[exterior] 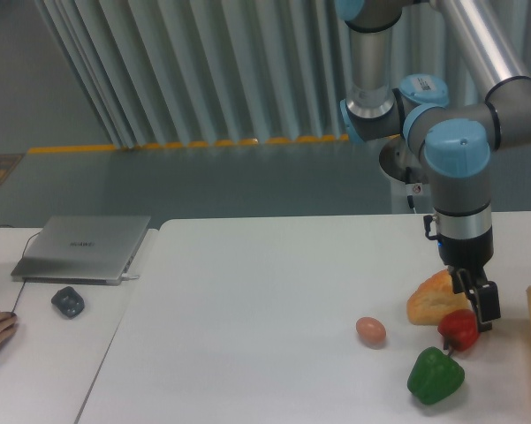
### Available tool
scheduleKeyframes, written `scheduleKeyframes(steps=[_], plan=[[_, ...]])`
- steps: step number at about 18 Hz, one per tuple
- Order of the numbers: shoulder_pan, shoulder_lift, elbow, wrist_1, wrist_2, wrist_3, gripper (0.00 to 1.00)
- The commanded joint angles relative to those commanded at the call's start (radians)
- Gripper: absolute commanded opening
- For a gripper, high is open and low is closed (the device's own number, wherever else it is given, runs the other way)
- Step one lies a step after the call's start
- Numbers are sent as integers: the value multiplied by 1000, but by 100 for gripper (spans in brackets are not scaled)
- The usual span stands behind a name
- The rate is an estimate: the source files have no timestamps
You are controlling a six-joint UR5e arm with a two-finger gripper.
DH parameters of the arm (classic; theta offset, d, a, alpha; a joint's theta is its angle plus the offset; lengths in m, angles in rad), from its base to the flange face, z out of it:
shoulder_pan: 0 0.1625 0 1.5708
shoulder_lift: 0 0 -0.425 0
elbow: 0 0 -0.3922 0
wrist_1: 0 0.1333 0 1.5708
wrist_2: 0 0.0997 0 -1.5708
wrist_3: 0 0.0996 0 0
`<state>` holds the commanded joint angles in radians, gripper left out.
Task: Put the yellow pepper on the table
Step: 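Raise the open gripper and move it toward the yellow container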
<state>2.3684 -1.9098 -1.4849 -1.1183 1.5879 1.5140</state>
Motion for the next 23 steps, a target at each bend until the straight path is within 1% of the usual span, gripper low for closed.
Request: scheduleKeyframes(steps=[4,9,12,14,15,17,18,21,23], plan=[[2,5,-3,3,-26,-1,100],[2,-2,-12,5,-26,-8,100],[9,5,-48,6,-25,-15,100],[23,6,-49,8,-26,-14,100],[34,9,-46,17,-28,-15,100],[46,6,-46,66,-35,-8,100],[52,5,-40,81,-34,-8,100],[58,-14,-31,87,-25,9,100],[95,-17,-28,87,-25,101,100]])
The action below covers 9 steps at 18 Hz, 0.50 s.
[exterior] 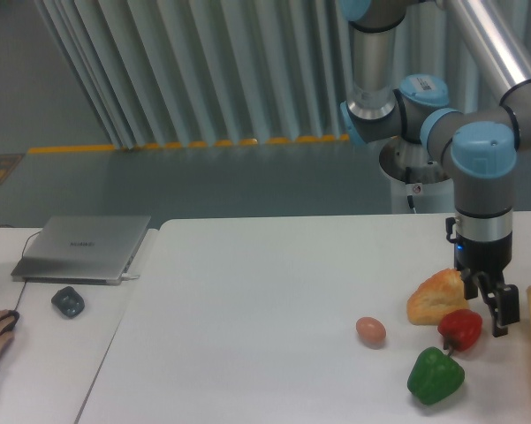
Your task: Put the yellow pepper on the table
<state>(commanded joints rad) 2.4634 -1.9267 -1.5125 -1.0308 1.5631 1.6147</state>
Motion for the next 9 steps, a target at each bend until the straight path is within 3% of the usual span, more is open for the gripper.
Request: scheduleKeyframes(steps=[9], plan=[[97,-70,49,-8,35,517,100]])
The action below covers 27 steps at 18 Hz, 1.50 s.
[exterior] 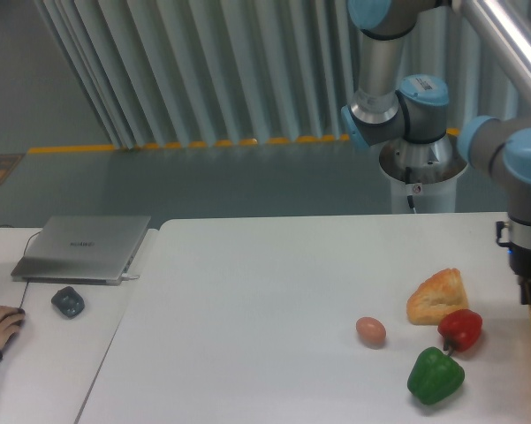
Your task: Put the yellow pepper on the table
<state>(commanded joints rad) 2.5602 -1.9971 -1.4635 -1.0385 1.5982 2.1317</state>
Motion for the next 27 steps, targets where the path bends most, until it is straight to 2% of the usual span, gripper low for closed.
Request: scheduleKeyframes(steps=[3,8,14,27], plan=[[9,-31,18,-3,104,136,100],[21,-69,35,-3,150,253,100],[22,-92,40,0,177,292,100],[28,-101,11,-2,180,292,100]])
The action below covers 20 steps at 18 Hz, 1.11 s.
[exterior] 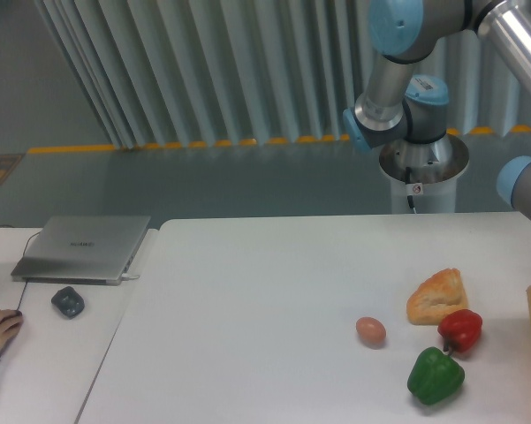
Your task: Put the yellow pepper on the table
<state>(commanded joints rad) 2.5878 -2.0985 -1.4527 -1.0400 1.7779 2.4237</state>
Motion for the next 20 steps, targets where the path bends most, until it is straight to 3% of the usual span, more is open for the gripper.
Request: scheduleKeyframes(steps=[2,3,4,7,10,14,18,20], plan=[[0,2,-2,0,21,0,100],[0,2,-3,2,28,-5,93],[0,2,-2,0,29,-9,75],[0,5,0,0,31,-15,58],[-2,8,0,-2,29,-46,52],[2,27,11,-21,15,-64,51],[52,60,47,-147,-116,-87,49],[55,72,64,-194,-120,-89,48]])
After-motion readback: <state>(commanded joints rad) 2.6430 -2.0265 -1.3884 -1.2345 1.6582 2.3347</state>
